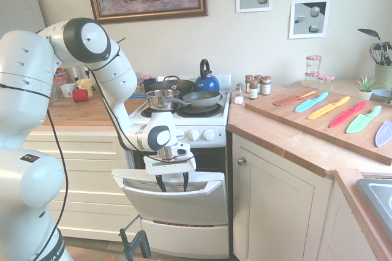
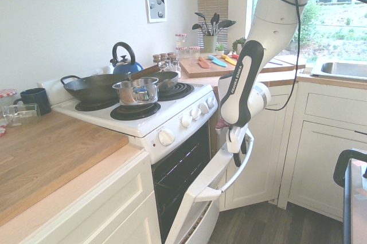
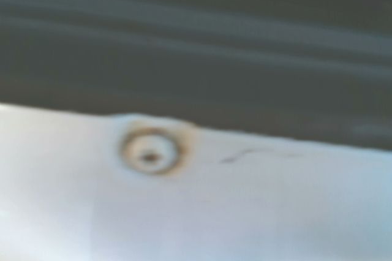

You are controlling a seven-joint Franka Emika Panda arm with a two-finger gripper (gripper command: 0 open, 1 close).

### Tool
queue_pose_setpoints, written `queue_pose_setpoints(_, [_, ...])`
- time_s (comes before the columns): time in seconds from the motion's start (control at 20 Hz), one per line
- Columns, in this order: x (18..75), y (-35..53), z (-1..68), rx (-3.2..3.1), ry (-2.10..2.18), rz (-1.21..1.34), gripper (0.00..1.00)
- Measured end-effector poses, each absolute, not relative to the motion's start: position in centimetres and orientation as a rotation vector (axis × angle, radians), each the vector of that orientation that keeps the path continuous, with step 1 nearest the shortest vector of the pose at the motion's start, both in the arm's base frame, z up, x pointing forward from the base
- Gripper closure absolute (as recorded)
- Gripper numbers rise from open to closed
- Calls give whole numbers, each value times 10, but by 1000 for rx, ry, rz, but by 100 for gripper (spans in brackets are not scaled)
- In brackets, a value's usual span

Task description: Open the oven

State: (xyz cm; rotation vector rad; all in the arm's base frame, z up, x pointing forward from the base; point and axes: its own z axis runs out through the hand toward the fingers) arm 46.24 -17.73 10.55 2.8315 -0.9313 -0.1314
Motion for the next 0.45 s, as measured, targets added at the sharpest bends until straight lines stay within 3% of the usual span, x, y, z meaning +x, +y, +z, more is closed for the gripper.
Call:
queue_pose_setpoints(0.25, [403, -206, 101, 2810, -814, -200, 0])
queue_pose_setpoints(0.45, [421, -183, 166, 2845, -773, -4, 0])
